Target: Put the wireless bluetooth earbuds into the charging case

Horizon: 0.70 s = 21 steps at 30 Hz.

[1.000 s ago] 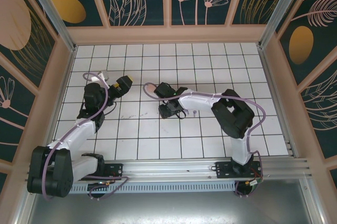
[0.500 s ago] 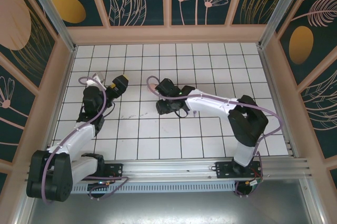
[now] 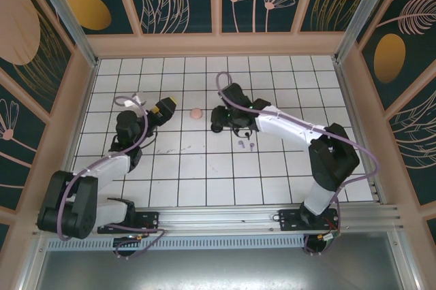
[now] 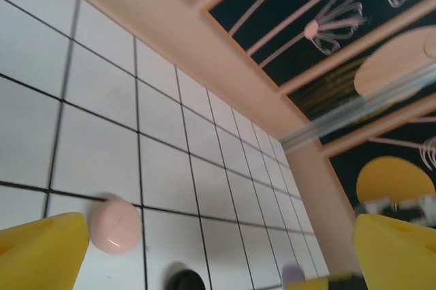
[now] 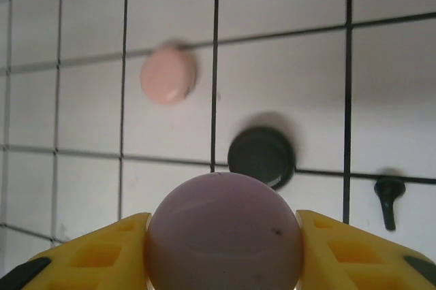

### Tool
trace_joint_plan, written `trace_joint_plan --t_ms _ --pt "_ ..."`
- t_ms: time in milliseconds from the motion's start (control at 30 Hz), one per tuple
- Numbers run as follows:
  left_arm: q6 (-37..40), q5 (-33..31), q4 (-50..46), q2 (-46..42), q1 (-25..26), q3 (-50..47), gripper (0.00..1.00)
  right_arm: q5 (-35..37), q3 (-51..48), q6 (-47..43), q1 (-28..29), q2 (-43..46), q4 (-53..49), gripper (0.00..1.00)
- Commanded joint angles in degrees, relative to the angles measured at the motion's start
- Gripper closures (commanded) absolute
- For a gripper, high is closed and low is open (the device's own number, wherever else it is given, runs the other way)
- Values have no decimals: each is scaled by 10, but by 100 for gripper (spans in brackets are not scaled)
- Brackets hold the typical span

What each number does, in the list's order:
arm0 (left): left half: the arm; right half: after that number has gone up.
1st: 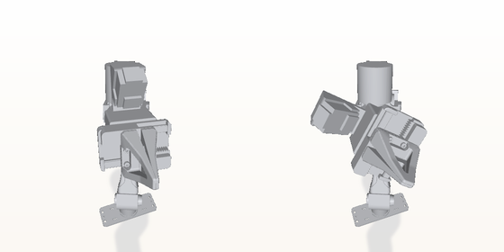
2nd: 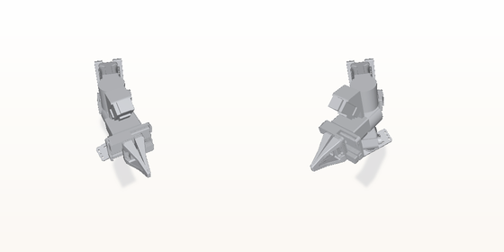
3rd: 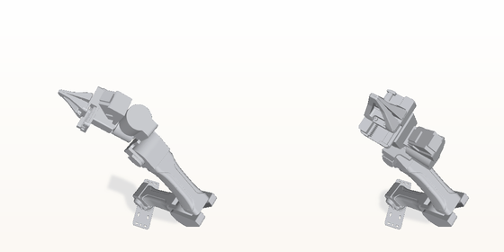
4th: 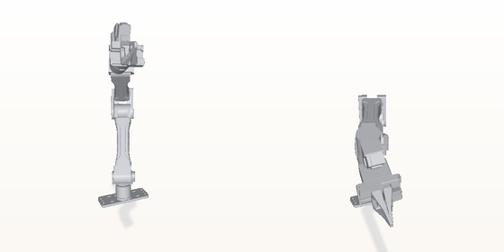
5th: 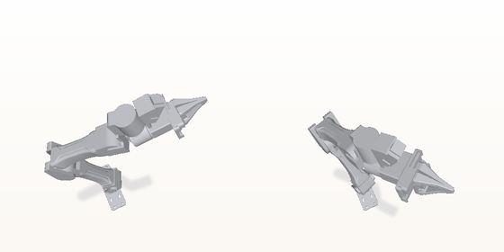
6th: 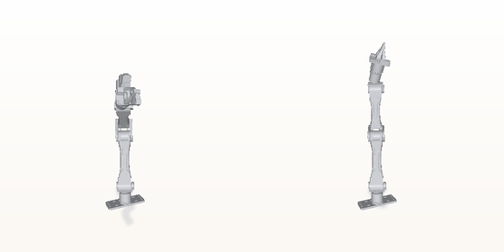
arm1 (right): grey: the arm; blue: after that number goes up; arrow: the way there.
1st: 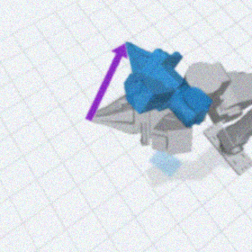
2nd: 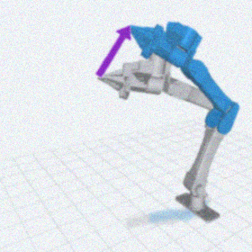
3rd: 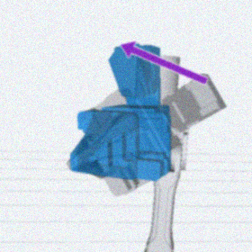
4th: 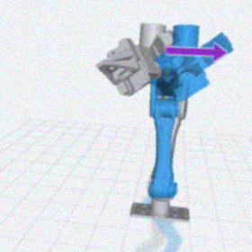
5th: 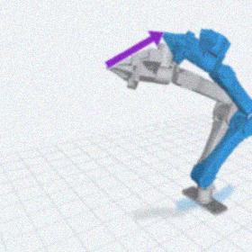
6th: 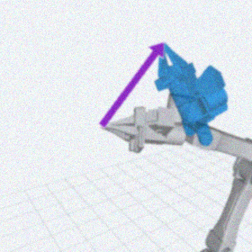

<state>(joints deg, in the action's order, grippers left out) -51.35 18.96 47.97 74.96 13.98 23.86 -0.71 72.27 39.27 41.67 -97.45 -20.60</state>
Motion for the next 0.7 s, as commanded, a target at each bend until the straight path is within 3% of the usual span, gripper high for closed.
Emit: trace_joint_plan --t_ms 0,367,667 --pt "4 23 107 42 38 -9 1 -23 14 89 -8 15 43 60" --pt "-24 62 344 210 117 -11 4 -6 36 300 -12 -7 68 60" --pt "-20 54 370 278 148 19 15 12 57 365 -1 -19 64 60"
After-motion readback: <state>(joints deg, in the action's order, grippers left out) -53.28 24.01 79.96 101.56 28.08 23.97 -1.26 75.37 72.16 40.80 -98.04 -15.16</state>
